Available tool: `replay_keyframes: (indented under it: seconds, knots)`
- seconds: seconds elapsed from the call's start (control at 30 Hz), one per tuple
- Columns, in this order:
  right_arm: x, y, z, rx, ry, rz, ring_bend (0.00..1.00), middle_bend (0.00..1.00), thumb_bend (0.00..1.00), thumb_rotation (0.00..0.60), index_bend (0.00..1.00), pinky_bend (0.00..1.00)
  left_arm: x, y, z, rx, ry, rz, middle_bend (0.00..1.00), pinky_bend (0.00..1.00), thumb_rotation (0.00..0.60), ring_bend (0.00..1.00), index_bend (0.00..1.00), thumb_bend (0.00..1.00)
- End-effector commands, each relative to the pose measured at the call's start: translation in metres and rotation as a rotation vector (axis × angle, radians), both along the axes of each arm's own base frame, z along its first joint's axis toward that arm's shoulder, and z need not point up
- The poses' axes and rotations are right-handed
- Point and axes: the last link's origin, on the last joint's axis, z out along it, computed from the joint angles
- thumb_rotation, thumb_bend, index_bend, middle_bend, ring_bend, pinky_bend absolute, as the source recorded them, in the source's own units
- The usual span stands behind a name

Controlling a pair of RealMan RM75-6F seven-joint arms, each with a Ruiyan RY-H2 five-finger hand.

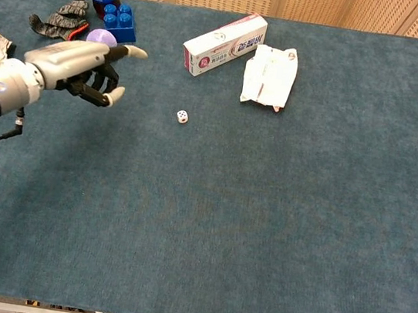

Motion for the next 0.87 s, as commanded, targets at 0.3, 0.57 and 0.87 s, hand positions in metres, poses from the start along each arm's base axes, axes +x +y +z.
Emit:
replay_keyframes:
  seconds: [0.3, 0.57, 0.87]
  knots:
    - [0.006, -0.006, -0.011, 0.093, 0.007, 0.004, 0.30, 0.36, 0.30, 0.600, 0.29, 0.33, -0.076, -0.071, 0.072, 0.369, -0.038, 0.167, 0.26, 0.36, 0.318, 0.24, 0.03, 0.35]
    - [0.011, -0.006, -0.016, 0.126, 0.006, 0.023, 0.30, 0.36, 0.30, 0.600, 0.28, 0.33, -0.103, -0.102, 0.090, 0.438, -0.004, 0.259, 0.24, 0.31, 0.485, 0.22, 0.04, 0.34]
    - [0.020, -0.006, -0.021, 0.152, -0.001, 0.063, 0.30, 0.36, 0.30, 0.600, 0.28, 0.33, -0.106, -0.136, 0.097, 0.508, -0.024, 0.246, 0.24, 0.31, 0.540, 0.22, 0.04, 0.34]
